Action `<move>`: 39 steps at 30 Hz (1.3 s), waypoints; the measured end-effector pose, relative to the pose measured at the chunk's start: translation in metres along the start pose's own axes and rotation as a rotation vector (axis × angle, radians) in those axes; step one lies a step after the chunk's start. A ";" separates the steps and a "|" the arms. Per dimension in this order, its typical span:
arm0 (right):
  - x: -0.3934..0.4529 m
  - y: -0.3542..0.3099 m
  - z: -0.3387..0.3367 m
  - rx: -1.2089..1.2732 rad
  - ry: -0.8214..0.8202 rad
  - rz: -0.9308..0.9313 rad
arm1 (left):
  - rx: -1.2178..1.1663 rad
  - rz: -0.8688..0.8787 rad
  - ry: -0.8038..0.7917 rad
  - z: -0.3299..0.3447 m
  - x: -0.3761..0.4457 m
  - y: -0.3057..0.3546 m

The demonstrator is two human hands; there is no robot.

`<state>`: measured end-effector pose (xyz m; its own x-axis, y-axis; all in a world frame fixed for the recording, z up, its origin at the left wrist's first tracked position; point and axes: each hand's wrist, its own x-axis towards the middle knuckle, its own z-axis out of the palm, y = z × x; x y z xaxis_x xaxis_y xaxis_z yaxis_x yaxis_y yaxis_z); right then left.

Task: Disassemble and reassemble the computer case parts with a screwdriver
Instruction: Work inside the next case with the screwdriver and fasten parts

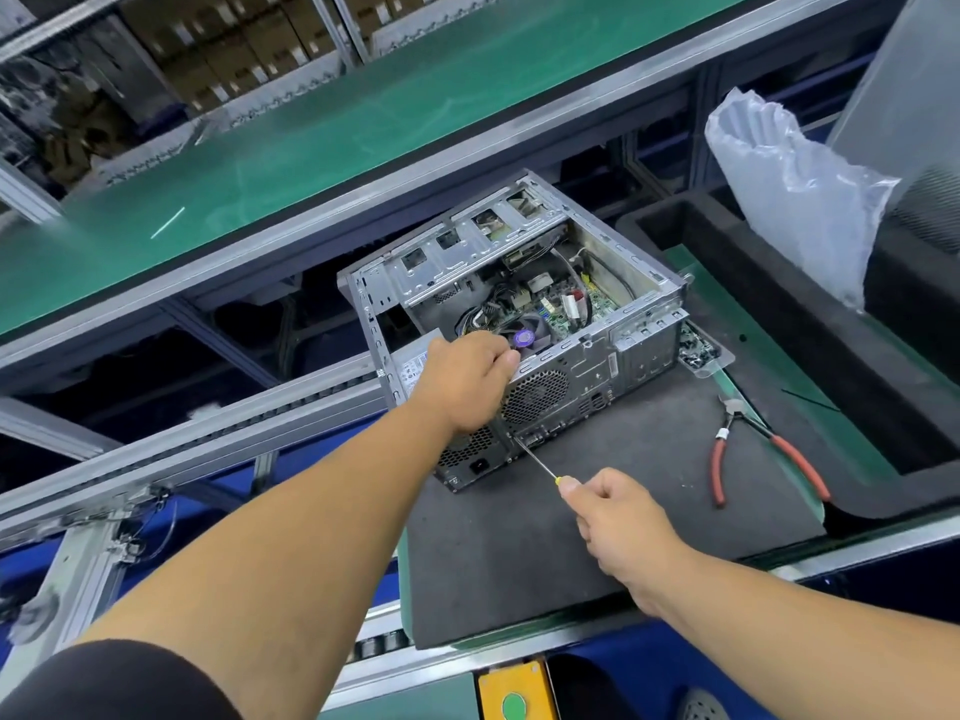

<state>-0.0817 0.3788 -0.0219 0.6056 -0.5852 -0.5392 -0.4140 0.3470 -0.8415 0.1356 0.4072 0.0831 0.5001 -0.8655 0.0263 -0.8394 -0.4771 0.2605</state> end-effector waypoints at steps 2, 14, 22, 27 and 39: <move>0.001 0.001 0.000 -0.001 0.004 0.002 | -0.003 -0.001 -0.010 0.000 0.001 0.000; 0.009 0.007 0.003 0.000 0.026 0.006 | 0.052 -0.026 -0.037 0.003 0.005 0.001; 0.010 0.009 0.005 -0.019 0.055 -0.001 | 0.146 -0.028 -0.067 0.001 0.007 0.001; 0.012 0.013 0.013 0.048 0.041 0.042 | 0.330 -0.026 -0.358 -0.017 0.028 0.006; -0.002 0.002 0.025 0.395 -0.084 0.236 | 0.325 0.009 -0.463 -0.016 0.043 0.007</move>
<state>-0.0665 0.3986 -0.0235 0.5860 -0.4009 -0.7042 -0.2664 0.7254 -0.6347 0.1548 0.3687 0.1018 0.4084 -0.8112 -0.4185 -0.9023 -0.4282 -0.0505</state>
